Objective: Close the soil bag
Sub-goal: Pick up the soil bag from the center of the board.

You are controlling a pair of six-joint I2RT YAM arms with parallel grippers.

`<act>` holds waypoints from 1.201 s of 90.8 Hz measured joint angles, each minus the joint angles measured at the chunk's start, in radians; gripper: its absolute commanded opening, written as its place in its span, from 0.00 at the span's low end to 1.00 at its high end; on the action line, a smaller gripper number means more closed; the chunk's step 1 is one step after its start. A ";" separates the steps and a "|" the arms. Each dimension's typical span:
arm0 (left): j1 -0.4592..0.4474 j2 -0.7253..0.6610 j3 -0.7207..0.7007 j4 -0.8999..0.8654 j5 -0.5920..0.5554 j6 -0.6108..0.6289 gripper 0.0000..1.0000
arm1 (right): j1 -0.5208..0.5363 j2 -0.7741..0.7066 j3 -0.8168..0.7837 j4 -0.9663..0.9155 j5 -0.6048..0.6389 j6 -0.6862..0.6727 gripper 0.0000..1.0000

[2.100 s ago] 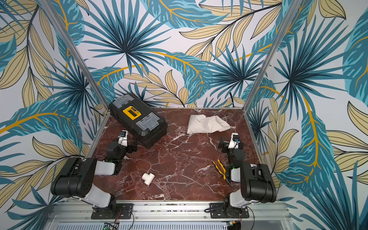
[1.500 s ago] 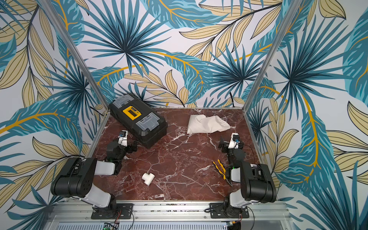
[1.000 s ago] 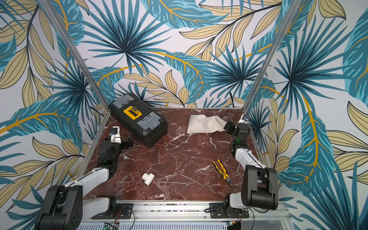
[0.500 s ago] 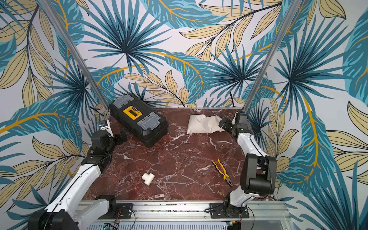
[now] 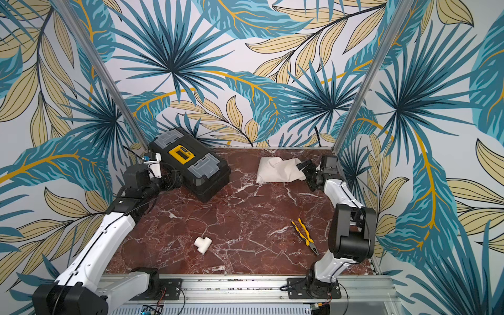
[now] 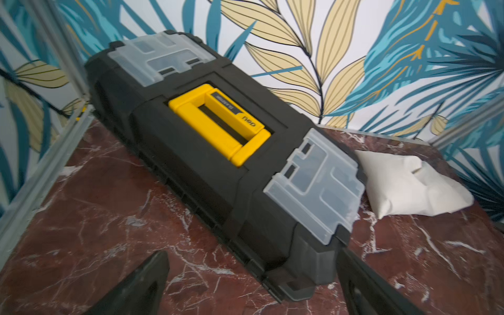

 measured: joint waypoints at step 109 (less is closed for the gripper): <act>-0.203 0.388 0.341 -0.039 0.261 -0.029 1.00 | -0.022 0.319 0.145 0.089 -0.017 0.090 0.57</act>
